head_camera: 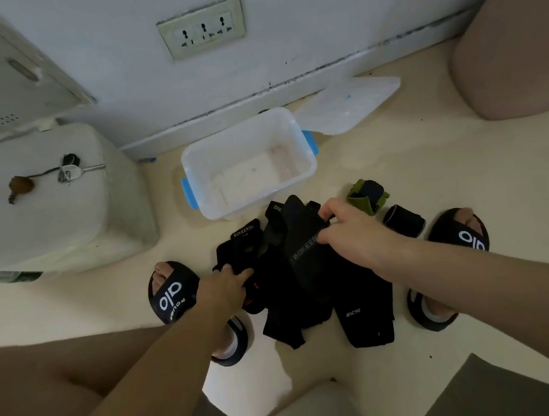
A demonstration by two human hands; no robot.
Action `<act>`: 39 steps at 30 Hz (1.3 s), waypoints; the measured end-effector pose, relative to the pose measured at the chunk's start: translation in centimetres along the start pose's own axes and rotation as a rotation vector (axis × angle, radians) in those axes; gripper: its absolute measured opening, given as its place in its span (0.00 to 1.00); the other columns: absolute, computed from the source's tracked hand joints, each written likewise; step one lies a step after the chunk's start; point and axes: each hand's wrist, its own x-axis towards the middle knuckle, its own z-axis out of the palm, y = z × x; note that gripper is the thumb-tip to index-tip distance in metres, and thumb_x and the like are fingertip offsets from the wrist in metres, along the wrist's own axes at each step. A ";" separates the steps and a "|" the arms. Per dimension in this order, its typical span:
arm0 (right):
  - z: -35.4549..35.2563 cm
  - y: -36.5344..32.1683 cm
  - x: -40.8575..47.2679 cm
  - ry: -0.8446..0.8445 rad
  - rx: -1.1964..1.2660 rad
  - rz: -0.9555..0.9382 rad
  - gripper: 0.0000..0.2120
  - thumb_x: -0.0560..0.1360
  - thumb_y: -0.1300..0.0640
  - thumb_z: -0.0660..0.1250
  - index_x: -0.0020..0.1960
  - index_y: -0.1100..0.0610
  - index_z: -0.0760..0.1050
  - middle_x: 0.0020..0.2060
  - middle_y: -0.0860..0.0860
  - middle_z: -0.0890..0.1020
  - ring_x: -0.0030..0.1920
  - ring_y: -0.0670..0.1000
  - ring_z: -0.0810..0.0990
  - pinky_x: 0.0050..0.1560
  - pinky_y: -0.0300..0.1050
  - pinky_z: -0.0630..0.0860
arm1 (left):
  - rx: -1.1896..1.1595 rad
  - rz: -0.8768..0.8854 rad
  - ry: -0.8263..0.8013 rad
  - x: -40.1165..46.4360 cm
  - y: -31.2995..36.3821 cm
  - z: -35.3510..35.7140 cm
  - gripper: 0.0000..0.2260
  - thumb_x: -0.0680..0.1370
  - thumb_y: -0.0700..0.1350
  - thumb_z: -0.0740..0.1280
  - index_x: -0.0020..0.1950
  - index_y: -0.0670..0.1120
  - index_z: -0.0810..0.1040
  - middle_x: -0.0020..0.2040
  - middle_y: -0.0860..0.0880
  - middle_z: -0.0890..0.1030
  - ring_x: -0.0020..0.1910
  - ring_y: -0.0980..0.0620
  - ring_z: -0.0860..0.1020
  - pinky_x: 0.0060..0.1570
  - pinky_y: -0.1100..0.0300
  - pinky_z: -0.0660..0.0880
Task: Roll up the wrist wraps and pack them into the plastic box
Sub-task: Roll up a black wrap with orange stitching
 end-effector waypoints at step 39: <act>-6.7 -6.5 -7.5 0.004 -0.523 -0.682 0.16 0.70 0.52 0.77 0.54 0.44 0.74 0.55 0.41 0.82 0.55 0.46 0.81 0.55 0.44 0.78 | -1.135 0.350 0.254 -14.4 -0.3 -28.8 0.22 0.81 0.58 0.58 0.43 0.42 0.78 0.38 0.45 0.76 0.37 0.49 0.73 0.44 0.56 0.74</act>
